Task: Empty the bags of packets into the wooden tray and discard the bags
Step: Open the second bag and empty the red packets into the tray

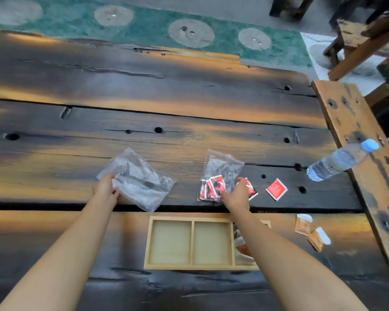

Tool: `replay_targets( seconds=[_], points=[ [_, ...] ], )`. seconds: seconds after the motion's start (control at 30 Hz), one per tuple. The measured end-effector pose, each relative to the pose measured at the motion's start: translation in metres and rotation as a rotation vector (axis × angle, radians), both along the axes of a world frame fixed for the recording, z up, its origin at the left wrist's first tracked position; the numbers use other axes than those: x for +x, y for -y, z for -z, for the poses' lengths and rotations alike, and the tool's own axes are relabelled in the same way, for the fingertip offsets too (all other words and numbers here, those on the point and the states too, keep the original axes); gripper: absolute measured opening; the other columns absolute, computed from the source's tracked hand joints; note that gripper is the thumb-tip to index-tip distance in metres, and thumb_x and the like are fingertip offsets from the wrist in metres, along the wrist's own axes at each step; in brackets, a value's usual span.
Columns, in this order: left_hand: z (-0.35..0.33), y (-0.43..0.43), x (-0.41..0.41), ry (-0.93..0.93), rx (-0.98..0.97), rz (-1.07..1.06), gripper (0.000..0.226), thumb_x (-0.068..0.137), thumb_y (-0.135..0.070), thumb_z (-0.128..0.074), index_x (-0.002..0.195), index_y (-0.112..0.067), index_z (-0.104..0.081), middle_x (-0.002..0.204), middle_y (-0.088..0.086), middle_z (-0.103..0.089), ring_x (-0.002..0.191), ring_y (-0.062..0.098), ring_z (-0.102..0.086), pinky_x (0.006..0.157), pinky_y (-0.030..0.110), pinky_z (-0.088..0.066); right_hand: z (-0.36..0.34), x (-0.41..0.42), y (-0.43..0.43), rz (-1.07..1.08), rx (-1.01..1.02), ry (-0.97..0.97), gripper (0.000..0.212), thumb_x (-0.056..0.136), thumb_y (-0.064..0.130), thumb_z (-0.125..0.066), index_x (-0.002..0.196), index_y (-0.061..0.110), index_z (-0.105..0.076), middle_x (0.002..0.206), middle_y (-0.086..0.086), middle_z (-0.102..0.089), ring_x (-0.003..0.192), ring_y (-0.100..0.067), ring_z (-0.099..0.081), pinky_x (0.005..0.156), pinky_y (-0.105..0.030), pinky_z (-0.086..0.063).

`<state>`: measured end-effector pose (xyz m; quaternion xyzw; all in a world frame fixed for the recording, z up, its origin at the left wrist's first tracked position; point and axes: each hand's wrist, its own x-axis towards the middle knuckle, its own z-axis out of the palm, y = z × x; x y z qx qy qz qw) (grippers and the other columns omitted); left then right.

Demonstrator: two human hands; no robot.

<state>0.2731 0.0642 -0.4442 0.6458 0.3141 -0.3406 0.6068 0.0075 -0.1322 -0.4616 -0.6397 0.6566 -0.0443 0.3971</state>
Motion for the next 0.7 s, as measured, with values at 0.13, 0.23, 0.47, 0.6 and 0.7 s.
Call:
replay_targets(
  seconds=[0.13, 0.23, 0.47, 0.6, 0.7],
  points=[
    [-0.01, 0.008, -0.004, 0.334, 0.41, 0.067, 0.061, 0.081, -0.022, -0.064, 0.135, -0.007, -0.039, 0.144, 0.016, -0.035, 0.129, 0.033, -0.04, 0.109, 0.042, -0.034, -0.008, 0.012, 0.003, 0.183, 0.115, 0.178, 0.056, 0.083, 0.002, -0.065, 0.131, 0.01, -0.038, 0.084, 0.0, -0.059, 0.092, -0.031, -0.066, 0.087, -0.052, -0.054],
    [-0.026, 0.025, -0.018, 0.548, 0.235, 0.286, 0.031, 0.088, -0.012, -0.054, 0.119, -0.009, -0.055, 0.128, 0.014, -0.054, 0.107, 0.022, -0.053, 0.094, 0.033, -0.043, -0.019, 0.024, 0.002, 0.23, 0.167, 0.336, 0.049, 0.082, 0.0, -0.067, 0.127, 0.005, -0.048, 0.09, -0.005, -0.062, 0.095, -0.03, -0.065, 0.09, -0.048, -0.054],
    [-0.09, 0.082, -0.087, 0.47, -0.209, 0.871, 0.023, 0.094, -0.029, -0.05, 0.076, -0.018, -0.06, 0.075, -0.001, -0.068, 0.071, 0.014, -0.063, 0.065, 0.023, -0.048, -0.06, 0.029, -0.024, -0.065, -0.09, 0.459, 0.036, 0.076, -0.014, -0.049, 0.087, 0.017, -0.065, 0.073, -0.001, -0.06, 0.071, -0.019, -0.055, 0.067, -0.033, -0.05],
    [-0.118, 0.098, -0.108, 0.356, -0.233, 0.985, 0.056, 0.084, -0.066, -0.044, 0.061, -0.019, -0.062, 0.063, -0.002, -0.07, 0.063, 0.01, -0.066, 0.068, 0.027, -0.049, -0.076, 0.012, -0.042, -0.223, -0.335, 0.4, 0.036, 0.073, -0.009, -0.048, 0.087, 0.018, -0.067, 0.074, 0.004, -0.06, 0.075, -0.019, -0.054, 0.068, -0.035, -0.047],
    [-0.127, 0.1, -0.114, 0.323, -0.22, 1.029, 0.063, 0.08, -0.074, -0.04, 0.054, -0.02, -0.059, 0.054, -0.004, -0.066, 0.056, 0.008, -0.064, 0.066, 0.026, -0.045, -0.086, -0.003, -0.049, -0.312, -0.564, 0.272, 0.033, 0.07, -0.006, -0.054, 0.085, 0.02, -0.067, 0.077, 0.0, -0.062, 0.076, -0.021, -0.05, 0.062, -0.031, -0.029]
  ],
)
